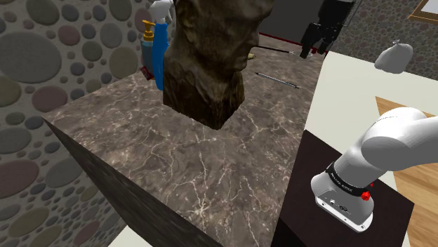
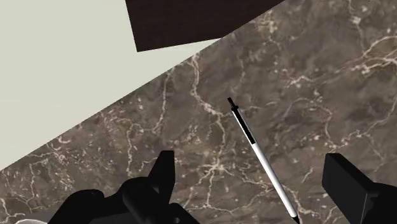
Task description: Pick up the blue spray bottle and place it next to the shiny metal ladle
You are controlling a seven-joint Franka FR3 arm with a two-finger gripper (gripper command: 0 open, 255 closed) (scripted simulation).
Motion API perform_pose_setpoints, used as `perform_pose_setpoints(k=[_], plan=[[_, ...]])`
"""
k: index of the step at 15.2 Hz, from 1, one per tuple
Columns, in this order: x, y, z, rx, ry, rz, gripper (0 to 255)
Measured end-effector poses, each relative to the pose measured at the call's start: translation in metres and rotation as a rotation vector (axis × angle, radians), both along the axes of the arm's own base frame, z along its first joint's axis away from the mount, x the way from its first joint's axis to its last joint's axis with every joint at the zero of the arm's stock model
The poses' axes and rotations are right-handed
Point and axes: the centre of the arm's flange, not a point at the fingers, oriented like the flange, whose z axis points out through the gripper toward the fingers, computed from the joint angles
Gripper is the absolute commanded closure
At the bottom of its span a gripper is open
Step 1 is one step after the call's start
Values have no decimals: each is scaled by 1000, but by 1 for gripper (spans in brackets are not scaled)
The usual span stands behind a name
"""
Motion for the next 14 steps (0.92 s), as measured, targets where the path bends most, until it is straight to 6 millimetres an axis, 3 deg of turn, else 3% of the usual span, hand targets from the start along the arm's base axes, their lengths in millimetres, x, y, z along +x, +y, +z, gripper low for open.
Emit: perform_pose_setpoints(k=[3,11,14], plan=[[6,12,0,11,13,-32,0],[39,98,-2,87,95,-252,0],[60,128,-5,117,126,-337,0]])
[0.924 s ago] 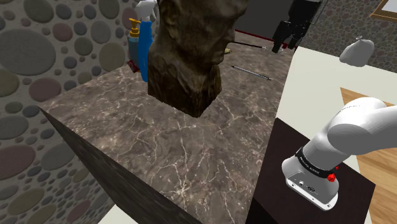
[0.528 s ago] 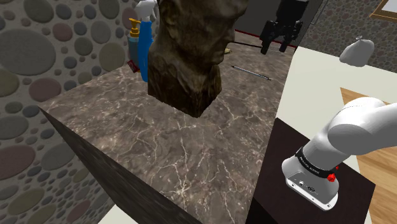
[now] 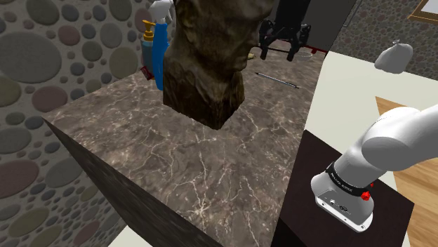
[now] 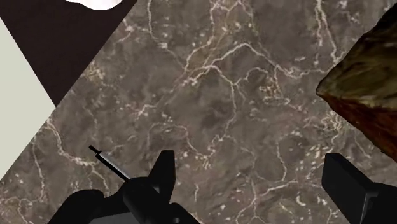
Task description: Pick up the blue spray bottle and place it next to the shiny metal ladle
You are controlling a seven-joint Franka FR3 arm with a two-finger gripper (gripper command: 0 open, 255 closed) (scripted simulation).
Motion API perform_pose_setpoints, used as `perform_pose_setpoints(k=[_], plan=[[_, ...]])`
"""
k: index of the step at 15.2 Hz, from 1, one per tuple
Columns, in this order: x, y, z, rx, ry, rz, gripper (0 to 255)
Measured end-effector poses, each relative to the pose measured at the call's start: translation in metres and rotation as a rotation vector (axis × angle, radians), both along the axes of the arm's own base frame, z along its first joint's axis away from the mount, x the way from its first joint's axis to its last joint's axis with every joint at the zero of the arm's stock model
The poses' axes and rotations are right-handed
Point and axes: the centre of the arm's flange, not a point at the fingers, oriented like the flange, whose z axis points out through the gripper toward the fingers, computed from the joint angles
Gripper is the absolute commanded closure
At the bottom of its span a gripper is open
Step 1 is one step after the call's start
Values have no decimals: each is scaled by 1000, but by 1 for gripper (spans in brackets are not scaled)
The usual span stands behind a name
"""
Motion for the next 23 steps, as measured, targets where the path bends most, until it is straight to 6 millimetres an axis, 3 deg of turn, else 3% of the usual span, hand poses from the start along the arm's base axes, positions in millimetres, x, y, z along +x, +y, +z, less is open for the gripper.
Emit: perform_pose_setpoints(k=[7,16,23], plan=[[55,71,4,70,76,-199,0],[140,134,8,156,169,-461,0],[220,169,4,226,245,-656,0]])
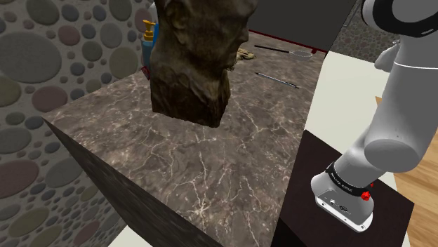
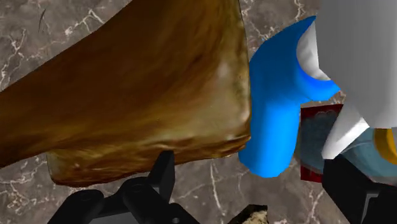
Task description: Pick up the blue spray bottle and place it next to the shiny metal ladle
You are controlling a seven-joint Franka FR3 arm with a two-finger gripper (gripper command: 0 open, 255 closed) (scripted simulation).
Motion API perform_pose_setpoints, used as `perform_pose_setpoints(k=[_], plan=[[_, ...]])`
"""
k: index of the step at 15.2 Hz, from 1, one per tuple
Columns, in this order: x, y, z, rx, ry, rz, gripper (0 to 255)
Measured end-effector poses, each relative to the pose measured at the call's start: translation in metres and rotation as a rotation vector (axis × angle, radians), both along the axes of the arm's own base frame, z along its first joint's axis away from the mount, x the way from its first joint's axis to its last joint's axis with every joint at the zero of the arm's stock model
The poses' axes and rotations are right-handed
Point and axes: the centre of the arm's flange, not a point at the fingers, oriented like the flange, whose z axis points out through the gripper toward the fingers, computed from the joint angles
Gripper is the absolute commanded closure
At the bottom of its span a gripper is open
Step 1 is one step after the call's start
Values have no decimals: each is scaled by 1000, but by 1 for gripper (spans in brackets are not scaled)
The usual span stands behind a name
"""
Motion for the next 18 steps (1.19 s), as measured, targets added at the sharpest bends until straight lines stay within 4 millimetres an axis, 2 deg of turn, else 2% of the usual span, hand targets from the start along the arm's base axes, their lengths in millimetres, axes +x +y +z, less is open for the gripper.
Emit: perform_pose_setpoints(k=[2,5,8,15,16,18], plan=[[14,6,-1,13,14,-38,0],[18,5,-10,17,5,-61,0],[17,7,-22,13,-9,-74,0],[17,14,-28,22,-6,-72,0],[16,14,-28,22,-9,-75,255],[13,18,-30,18,3,-66,255]])
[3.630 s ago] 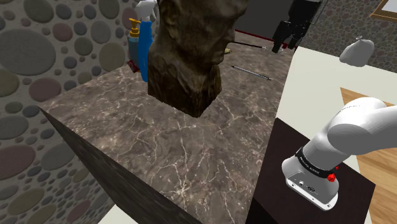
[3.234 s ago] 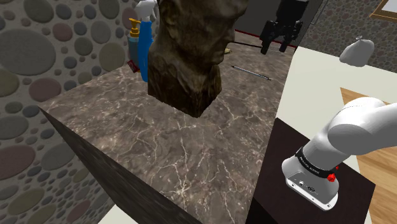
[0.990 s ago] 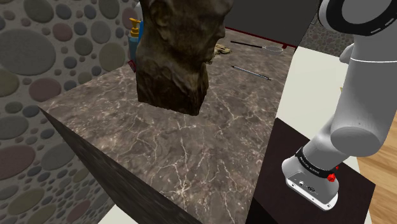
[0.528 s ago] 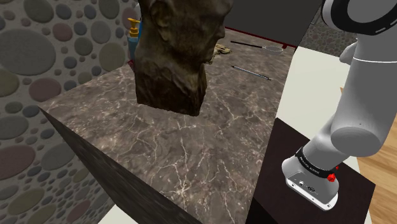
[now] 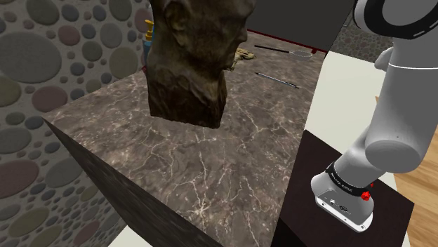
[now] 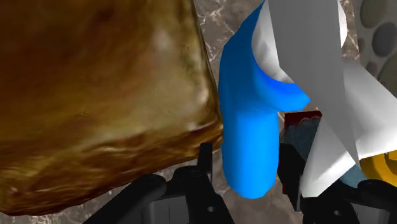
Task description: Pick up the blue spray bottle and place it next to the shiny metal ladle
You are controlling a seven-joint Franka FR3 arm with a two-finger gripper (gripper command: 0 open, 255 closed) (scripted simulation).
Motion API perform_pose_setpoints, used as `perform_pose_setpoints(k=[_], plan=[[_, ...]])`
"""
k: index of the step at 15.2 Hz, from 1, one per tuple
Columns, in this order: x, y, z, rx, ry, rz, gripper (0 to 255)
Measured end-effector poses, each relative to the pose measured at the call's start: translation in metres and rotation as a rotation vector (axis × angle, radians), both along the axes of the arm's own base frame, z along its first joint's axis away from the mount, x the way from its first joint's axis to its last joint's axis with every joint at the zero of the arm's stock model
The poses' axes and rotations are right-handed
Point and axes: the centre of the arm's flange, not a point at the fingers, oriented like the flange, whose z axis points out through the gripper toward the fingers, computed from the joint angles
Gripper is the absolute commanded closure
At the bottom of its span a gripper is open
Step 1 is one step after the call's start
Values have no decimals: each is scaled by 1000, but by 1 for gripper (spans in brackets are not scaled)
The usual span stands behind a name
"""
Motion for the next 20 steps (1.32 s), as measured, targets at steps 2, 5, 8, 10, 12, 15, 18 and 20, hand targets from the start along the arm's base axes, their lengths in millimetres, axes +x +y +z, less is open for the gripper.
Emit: perform_pose_setpoints(k=[2,5,8,10,12,15,18,20], plan=[[-1,3,0,4,-1,0,255],[-3,2,1,8,-6,-4,255],[-2,2,-2,8,-4,-1,255],[0,3,0,2,10,7,255],[0,3,9,0,15,11,255],[0,4,23,-1,17,13,255],[0,5,40,1,17,15,255],[-1,5,51,1,17,16,255]])
